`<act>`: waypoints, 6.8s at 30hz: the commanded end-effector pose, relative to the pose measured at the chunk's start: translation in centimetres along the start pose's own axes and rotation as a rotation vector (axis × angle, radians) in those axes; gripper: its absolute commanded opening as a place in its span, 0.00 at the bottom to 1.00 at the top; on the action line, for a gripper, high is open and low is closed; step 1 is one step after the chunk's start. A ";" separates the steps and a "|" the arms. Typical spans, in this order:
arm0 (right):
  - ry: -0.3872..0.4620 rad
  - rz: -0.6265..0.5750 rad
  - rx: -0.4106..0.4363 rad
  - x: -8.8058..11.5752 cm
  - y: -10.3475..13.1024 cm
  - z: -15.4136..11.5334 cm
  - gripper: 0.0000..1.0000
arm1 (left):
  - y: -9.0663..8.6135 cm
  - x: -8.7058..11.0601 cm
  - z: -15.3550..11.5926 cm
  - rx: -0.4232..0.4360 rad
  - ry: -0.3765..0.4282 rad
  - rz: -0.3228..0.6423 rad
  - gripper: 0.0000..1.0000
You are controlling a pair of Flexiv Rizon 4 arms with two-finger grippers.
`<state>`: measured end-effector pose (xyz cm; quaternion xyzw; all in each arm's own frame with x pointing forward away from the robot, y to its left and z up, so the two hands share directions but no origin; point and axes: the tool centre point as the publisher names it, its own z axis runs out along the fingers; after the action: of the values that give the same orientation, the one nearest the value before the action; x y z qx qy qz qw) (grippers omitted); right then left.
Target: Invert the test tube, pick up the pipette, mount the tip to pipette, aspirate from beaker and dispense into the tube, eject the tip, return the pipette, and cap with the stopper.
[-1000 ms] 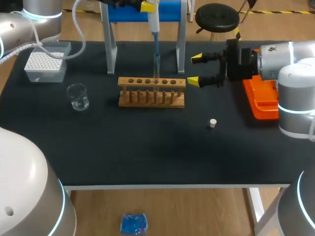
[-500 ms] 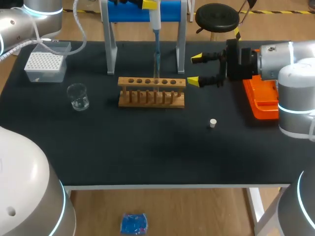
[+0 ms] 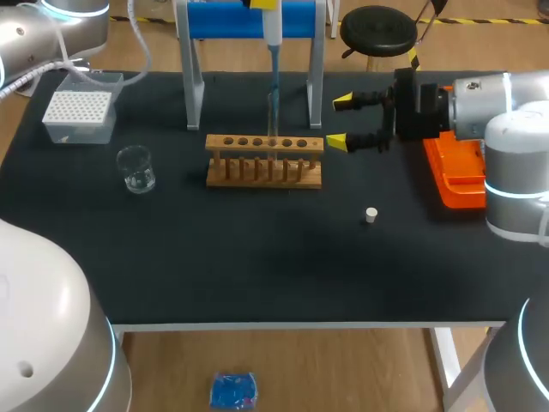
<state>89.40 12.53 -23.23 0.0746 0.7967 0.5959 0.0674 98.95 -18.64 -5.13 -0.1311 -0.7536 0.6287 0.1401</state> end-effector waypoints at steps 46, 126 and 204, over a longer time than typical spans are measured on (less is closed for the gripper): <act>-0.001 0.000 0.003 0.0 0.1 0.0 1.00 | -3.4 1.3 0.7 -0.062 -0.019 0.030 0.00; -0.001 0.000 0.003 0.0 0.1 0.0 1.00 | 4.1 14.8 4.0 0.047 -0.294 -0.045 0.00; 0.217 -0.080 -0.154 8.2 2.6 -5.4 1.00 | 7.2 15.9 10.1 -0.042 -0.568 -0.083 0.00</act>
<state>81.31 11.18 -19.71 -0.0216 0.7629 0.6461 0.0102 80.53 -20.65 -13.18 0.0792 -0.7802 0.6181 -0.0546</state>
